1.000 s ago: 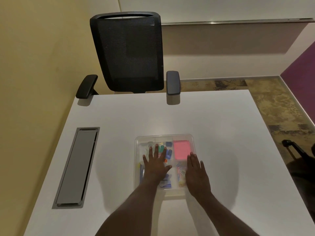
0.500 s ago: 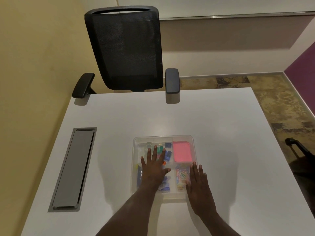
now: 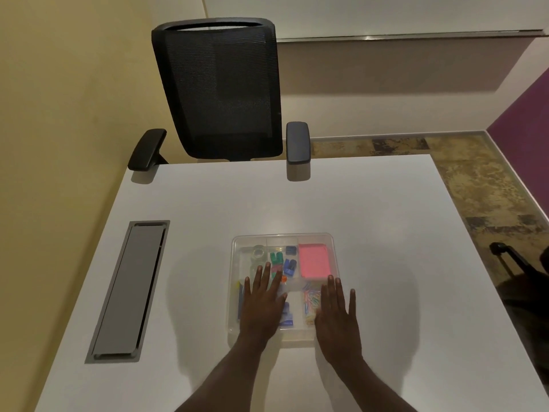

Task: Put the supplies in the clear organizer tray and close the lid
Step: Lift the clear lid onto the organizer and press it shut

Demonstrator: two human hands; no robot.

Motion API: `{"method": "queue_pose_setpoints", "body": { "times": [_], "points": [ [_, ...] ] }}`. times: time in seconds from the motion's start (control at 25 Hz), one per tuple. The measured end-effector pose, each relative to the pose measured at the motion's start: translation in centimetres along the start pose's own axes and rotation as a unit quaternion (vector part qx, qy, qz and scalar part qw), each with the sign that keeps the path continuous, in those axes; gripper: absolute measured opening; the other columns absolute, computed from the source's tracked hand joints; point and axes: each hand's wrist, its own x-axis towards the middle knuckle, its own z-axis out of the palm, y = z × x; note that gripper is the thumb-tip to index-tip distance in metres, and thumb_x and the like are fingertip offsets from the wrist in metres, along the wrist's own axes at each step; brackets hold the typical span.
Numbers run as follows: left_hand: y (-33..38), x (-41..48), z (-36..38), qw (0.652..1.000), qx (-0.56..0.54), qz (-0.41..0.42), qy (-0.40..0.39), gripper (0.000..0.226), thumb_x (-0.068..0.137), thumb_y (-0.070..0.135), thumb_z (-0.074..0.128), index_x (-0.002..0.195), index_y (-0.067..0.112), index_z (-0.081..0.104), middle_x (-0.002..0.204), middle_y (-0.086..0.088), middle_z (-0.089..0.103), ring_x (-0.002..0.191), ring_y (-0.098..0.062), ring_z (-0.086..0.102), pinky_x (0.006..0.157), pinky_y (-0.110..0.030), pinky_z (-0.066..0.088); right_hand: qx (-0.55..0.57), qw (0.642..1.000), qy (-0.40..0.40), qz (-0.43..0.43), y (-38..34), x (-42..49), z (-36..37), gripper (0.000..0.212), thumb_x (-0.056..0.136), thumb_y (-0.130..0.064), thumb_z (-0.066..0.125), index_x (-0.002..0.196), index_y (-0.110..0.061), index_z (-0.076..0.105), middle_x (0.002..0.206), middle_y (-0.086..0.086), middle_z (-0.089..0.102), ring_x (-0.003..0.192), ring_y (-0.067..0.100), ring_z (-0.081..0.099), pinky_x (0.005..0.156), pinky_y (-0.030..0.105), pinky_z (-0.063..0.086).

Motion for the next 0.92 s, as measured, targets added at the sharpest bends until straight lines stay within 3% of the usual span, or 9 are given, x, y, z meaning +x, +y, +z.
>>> {"method": "queue_pose_setpoints", "body": {
  "times": [0.08,0.24,0.36,0.48,0.6,0.68,0.8,0.92],
  "points": [
    [-0.6,-1.2,0.7,1.000,-0.001,0.008,0.010,0.059,0.111,0.050,0.016,0.165,0.036,0.000,0.167,0.010,-0.022,0.163,-0.022,-0.012,0.131,-0.050,-0.010,0.012,0.999,-0.007,-0.041,-2.2,0.3,-0.7,0.054,0.106,-0.039,0.033,0.150,-0.011,0.043,0.160,0.016,0.036,0.150,0.037,0.028,0.122,0.058,0.018],
    [-1.7,-3.0,0.9,0.997,0.020,0.040,0.058,0.061,0.109,0.052,0.013,0.163,0.028,0.028,0.172,-0.001,0.012,0.161,-0.027,0.011,0.130,-0.057,0.016,-0.014,0.998,-0.037,-0.053,-5.9,1.1,-1.1,0.070,0.101,-0.054,0.000,0.155,-0.026,0.035,0.164,0.005,0.025,0.151,0.034,0.024,0.121,0.056,-0.002],
    [-2.9,-3.7,1.6,0.998,0.009,0.027,0.050,0.059,0.109,0.053,0.013,0.165,0.034,0.012,0.174,0.003,-0.004,0.162,-0.023,-0.009,0.133,-0.054,0.007,-0.023,0.997,-0.057,-0.044,-6.7,0.9,-0.8,0.072,0.101,-0.052,-0.006,0.155,-0.026,0.034,0.164,0.006,0.026,0.151,0.036,0.024,0.123,0.061,0.013],
    [-3.4,-4.0,2.0,0.999,0.012,0.026,0.046,0.058,0.110,0.054,0.016,0.164,0.037,0.002,0.172,0.007,-0.015,0.161,-0.021,-0.019,0.134,-0.052,0.002,-0.033,0.997,-0.049,-0.042,-6.6,0.7,-0.2,0.078,0.097,-0.050,-0.017,0.157,-0.026,0.027,0.166,0.006,0.020,0.153,0.037,0.016,0.123,0.061,0.007],
    [-3.4,-4.1,2.2,0.998,0.012,0.021,0.050,0.061,0.107,0.060,0.004,0.164,0.038,0.001,0.172,0.008,-0.018,0.161,-0.020,-0.019,0.134,-0.051,0.001,-0.015,0.998,-0.049,-0.046,-6.5,0.7,0.4,0.083,0.092,-0.053,-0.025,0.159,-0.028,0.017,0.168,0.004,0.009,0.154,0.035,0.003,0.123,0.061,-0.001],
    [-3.5,-4.1,2.5,0.998,0.012,0.017,0.054,0.064,0.105,0.062,0.000,0.164,0.038,0.002,0.173,0.008,-0.017,0.161,-0.020,-0.018,0.134,-0.051,0.001,-0.020,0.997,-0.058,-0.046,-6.5,0.8,0.6,0.078,0.095,-0.053,-0.019,0.159,-0.028,0.017,0.168,0.004,0.009,0.154,0.035,0.003,0.123,0.062,0.005],
    [-3.6,-3.9,2.8,0.998,0.013,0.015,0.051,0.063,0.105,0.063,0.002,0.164,0.039,0.002,0.173,0.008,-0.016,0.162,-0.021,-0.016,0.131,-0.051,0.002,-0.034,0.997,-0.064,-0.039,-6.2,0.7,1.2,0.063,0.102,-0.050,0.009,0.157,-0.026,0.029,0.166,0.006,0.022,0.153,0.037,0.017,0.120,0.063,0.024],
    [-3.6,-3.9,2.8,0.999,0.009,0.017,0.041,0.067,0.102,0.067,-0.005,0.163,0.040,-0.002,0.172,0.009,-0.020,0.161,-0.021,-0.020,0.131,-0.051,0.001,-0.027,0.997,-0.041,-0.059,-5.4,0.6,2.5,0.058,0.104,-0.048,0.029,0.158,-0.026,0.024,0.168,0.005,0.017,0.155,0.036,0.012,0.121,0.064,0.023]
  ]
}}
